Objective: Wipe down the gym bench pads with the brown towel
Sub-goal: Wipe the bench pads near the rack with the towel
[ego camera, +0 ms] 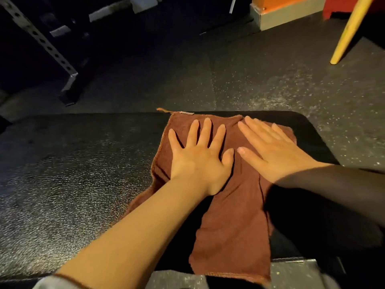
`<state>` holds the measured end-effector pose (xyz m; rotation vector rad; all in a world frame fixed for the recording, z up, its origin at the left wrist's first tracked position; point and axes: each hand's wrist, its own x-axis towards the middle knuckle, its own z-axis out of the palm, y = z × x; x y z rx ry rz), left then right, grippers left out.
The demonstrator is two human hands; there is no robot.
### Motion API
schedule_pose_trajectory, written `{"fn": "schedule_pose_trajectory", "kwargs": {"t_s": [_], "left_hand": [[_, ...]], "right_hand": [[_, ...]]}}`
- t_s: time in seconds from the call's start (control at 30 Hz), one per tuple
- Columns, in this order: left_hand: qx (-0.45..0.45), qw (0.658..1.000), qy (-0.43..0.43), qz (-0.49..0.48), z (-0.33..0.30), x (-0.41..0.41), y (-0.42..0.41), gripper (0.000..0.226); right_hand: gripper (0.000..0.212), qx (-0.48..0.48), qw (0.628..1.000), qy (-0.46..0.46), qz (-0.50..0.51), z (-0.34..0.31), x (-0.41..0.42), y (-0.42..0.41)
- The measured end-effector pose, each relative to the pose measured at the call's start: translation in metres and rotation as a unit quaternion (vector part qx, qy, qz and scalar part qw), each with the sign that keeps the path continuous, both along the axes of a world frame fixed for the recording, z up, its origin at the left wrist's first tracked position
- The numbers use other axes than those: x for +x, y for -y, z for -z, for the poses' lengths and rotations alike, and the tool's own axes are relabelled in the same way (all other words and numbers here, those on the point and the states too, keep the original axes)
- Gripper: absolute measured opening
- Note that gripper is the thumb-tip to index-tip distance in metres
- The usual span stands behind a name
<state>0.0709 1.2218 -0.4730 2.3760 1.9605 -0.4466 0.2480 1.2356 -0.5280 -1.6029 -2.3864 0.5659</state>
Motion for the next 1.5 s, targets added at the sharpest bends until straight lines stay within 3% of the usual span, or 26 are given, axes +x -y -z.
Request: {"fn": "schedule_pose_trajectory", "kwargs": {"t_s": [0.4, 0.7, 0.93, 1.2, 1.33, 1.5], "left_hand": [[0.0, 1.0, -0.013, 0.005, 0.015, 0.04, -0.072, 0.058], [-0.011, 0.999, -0.012, 0.034, 0.014, 0.041, -0.06, 0.058], [-0.04, 0.995, -0.017, 0.089, -0.003, 0.009, 0.011, 0.06], [-0.04, 0.994, -0.071, 0.07, -0.039, -0.061, 0.075, 0.062], [-0.05, 0.995, -0.078, 0.037, -0.053, -0.086, 0.104, 0.083], [-0.042, 0.988, -0.143, 0.039, -0.06, -0.057, 0.097, 0.072]], "right_hand": [[0.077, 0.017, 1.0, 0.011, 0.011, 0.021, 0.052, -0.063], [0.081, -0.009, 0.997, 0.031, 0.075, 0.019, 0.047, -0.037], [0.111, -0.031, 0.996, 0.06, 0.055, 0.01, 0.028, 0.029], [0.092, -0.007, 0.996, 0.05, -0.071, -0.024, -0.048, 0.072], [0.088, 0.005, 0.991, 0.024, -0.13, -0.034, -0.073, 0.077], [0.068, -0.007, 0.995, -0.053, -0.086, -0.033, -0.05, 0.061]]}}
